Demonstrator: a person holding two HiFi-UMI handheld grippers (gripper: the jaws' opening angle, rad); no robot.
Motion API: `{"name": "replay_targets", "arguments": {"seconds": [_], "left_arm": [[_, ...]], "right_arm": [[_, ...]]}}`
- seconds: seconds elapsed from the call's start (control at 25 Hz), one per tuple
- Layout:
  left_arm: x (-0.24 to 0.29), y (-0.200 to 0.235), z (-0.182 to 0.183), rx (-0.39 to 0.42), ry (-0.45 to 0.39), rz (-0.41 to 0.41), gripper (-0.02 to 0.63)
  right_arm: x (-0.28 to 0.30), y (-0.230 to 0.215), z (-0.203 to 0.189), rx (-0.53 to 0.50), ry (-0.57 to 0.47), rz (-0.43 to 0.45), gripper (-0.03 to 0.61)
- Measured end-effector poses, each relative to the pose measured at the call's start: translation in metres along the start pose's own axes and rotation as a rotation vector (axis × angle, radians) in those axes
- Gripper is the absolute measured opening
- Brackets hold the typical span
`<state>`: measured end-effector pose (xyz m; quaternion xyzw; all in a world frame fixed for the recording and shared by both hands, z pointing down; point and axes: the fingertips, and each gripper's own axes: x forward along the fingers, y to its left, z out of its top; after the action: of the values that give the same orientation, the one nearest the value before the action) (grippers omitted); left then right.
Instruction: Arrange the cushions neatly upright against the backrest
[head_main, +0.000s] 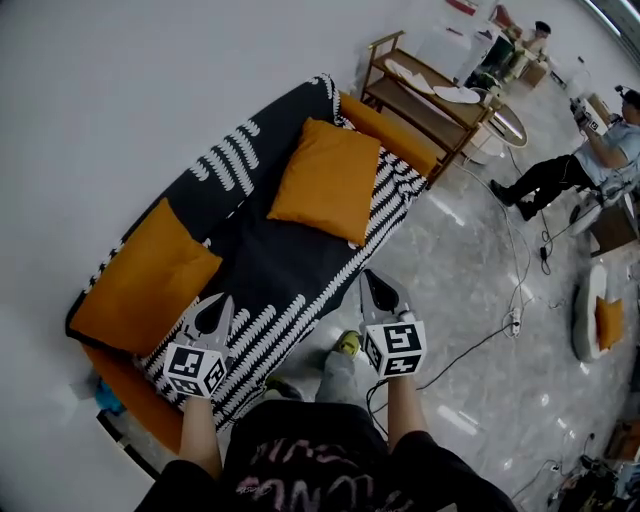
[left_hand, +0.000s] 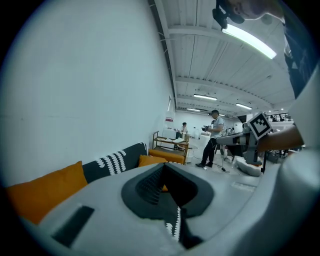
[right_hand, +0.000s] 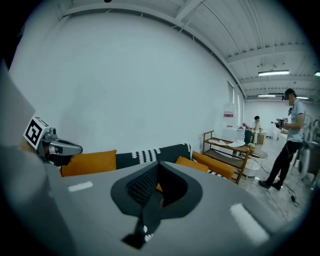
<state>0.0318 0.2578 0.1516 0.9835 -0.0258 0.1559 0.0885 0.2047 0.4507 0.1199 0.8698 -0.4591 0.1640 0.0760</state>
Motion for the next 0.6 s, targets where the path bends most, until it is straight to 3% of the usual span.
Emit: {"name": "replay_targets", "arguments": {"seconds": [0.24, 0.6], "left_arm": [[0.088, -0.047, 0.004, -0.073, 0.019, -0.040, 0.000], [0.220, -0.123, 0.028, -0.018, 0.072, -0.025, 0.000]], "right_arm": [[0.002, -0.093, -0.025, 0.054, 0.026, -0.025, 0.014], [0.013, -0.244, -0.039, 0.071, 0.052, 0.001, 0.014]]}}
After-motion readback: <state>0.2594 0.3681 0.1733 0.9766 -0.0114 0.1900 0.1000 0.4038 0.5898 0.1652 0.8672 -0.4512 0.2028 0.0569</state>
